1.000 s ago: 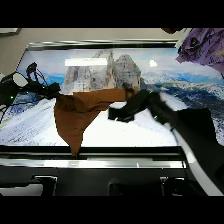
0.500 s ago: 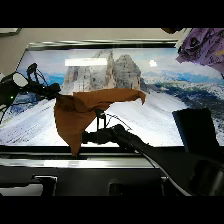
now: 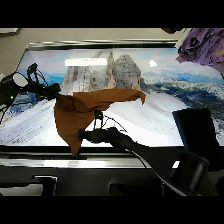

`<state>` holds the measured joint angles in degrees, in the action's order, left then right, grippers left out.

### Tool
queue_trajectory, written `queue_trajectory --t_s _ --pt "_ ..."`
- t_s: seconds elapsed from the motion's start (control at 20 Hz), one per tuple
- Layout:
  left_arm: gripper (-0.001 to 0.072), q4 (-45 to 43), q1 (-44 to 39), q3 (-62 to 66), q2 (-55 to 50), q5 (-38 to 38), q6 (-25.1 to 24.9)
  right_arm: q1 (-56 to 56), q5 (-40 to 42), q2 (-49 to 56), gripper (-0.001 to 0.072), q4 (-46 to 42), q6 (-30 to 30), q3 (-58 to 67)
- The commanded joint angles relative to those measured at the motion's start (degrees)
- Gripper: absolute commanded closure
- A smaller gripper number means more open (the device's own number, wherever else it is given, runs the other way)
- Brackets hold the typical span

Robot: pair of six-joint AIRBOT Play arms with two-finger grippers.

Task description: Fold the clothes and pants, and hang the long-sleeved shirts on hangers.

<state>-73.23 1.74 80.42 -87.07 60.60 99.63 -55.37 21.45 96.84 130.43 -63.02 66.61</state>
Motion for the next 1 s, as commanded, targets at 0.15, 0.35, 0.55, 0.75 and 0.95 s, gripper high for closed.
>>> queue_trajectory --t_s 0.15,0.35,0.55,0.75,0.95 --pt "0.0691 -0.1 0.0 0.0 -0.1 -0.1 0.0 -0.1 -4.2 2.3 0.0336 0.5 3.0 0.6" --pt "0.0691 -0.1 0.0 -0.2 -0.2 -0.2 0.0 -0.1 -5.8 2.9 0.0436 0.5 6.0 0.6" --pt "0.0691 -0.1 0.0 -0.2 -0.2 -0.2 0.0 -0.1 -7.5 3.0 0.0618 0.7 6.9 0.6" --pt "0.0691 -0.2 0.0 -0.2 -0.2 -0.2 -0.2 0.7 -5.3 3.0 0.0686 0.0 6.3 3.3" --pt "0.0692 -0.1 0.5 2.4 0.2 -0.2 -0.7 9.1 3.4 -2.4 0.0688 -8.8 1.5 9.0"
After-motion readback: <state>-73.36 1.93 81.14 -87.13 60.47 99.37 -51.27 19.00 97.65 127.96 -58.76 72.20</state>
